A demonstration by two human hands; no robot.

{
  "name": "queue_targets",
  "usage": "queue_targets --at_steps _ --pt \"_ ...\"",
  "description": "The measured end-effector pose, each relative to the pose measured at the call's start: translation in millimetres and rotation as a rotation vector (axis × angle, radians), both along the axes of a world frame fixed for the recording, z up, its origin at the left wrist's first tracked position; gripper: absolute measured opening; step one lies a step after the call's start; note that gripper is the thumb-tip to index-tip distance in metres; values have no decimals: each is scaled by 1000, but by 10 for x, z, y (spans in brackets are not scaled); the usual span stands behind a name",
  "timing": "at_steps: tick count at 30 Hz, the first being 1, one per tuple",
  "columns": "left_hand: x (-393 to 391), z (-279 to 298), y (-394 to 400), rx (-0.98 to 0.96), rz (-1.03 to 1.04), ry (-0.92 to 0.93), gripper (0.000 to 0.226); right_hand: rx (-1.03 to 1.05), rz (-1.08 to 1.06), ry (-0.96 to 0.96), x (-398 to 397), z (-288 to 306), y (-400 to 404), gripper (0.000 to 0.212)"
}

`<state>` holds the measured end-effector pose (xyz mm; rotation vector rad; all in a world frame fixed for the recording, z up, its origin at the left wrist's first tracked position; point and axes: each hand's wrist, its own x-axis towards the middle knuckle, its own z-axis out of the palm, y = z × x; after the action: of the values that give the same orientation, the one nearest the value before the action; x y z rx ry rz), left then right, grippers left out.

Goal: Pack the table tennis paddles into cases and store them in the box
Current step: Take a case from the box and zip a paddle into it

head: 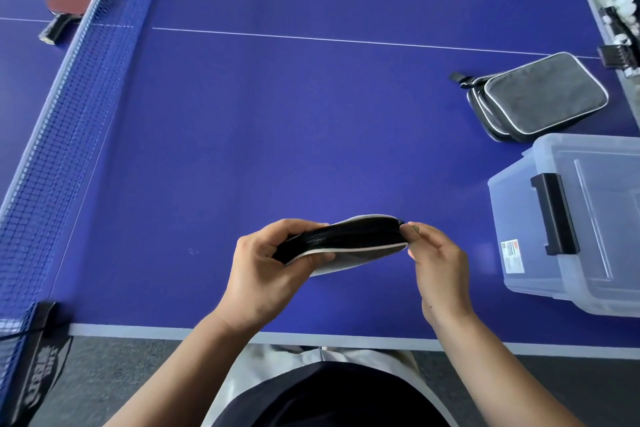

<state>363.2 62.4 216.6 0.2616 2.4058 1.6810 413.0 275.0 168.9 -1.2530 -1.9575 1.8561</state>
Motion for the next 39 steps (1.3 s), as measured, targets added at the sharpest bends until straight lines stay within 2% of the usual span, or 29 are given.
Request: queue_targets --at_steps 4,7,10,13,14,16,18,20,22,24,27,29,31,33,36,39 --pt "14 -21 23 -6 -17 10 40 -57 88 -79 -8 -48 87 4" --pt "24 -35 40 -8 -38 23 39 110 253 -119 38 -43 135 10" --pt "2 -20 34 -19 -64 6 36 340 444 59 76 173 116 42" --pt "-34 -7 45 -23 -120 -26 34 554 929 174 11 364 105 91" --pt "-42 -2 54 -18 -142 -36 35 629 1066 166 -32 378 94 100" --pt "-54 -4 83 -30 -177 -40 35 707 1183 159 -133 335 67 103" --pt "-59 -29 127 -50 -181 -32 35 703 1178 177 -215 279 42 91" --pt "-63 -92 131 -102 -147 75 41 684 1136 211 -261 249 59 69" --pt "-50 -228 51 -178 -93 199 59 651 1121 195 -273 235 99 53" --pt "0 -435 -110 -234 5 184 84 619 1113 158 -267 230 131 49" --pt "130 -804 -381 -219 266 -120 112 545 1083 93 -271 213 162 46" --pt "210 -1017 -496 -83 425 -393 124 478 1051 57 -288 188 176 46" --pt "266 -1213 -568 87 444 -543 118 403 1007 48 -307 149 178 46" --pt "277 -1334 -564 153 395 -622 97 319 955 35 -339 105 144 45" --pt "229 -1393 -501 251 436 -666 81 133 833 -14 -391 28 78 41" --pt "26 -1395 -610 251 486 -636 65 9 710 -61 -505 -121 -68 34"
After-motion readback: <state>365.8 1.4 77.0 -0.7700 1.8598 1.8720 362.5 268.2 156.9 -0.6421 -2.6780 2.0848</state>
